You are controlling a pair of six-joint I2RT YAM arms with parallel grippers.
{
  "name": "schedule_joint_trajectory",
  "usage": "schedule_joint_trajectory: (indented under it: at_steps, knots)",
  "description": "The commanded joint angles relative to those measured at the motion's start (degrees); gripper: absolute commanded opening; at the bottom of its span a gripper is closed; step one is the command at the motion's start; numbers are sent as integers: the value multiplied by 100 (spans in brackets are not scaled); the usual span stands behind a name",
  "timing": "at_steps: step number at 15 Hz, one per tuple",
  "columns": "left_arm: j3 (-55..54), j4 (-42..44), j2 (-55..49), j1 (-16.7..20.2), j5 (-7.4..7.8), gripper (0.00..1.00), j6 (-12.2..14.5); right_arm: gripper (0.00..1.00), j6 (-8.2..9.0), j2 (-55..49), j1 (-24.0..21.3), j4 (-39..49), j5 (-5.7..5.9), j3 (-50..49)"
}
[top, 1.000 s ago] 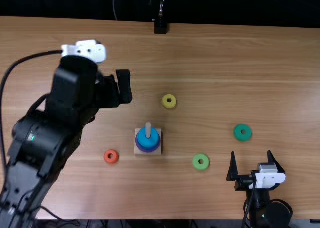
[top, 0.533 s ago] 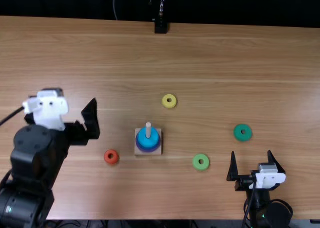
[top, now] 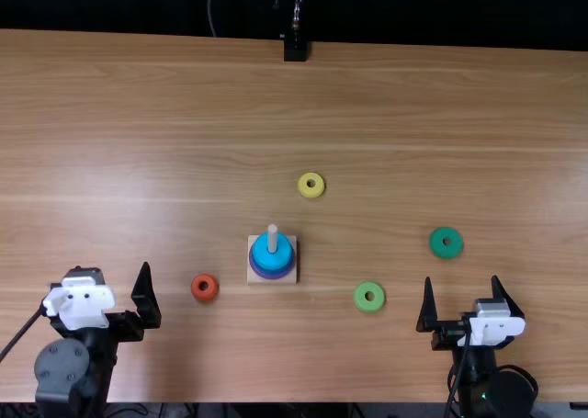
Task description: Build the Hanoi tower: stack the rings onto the peg from bottom to top in this color order: purple, dark blue, light blue, dark green, light green, yellow, orange.
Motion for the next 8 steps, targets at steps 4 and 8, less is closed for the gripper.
schedule_joint_trajectory:
  at_steps: [4,8]
  knots:
    - [-1118,917,-935,91,16,100,114,100,-4,-73,-11,-77,75,-90]
    - [-1513,907,-1296,258,16,100,124,100,-4,-73,-11,-77,75,-90]
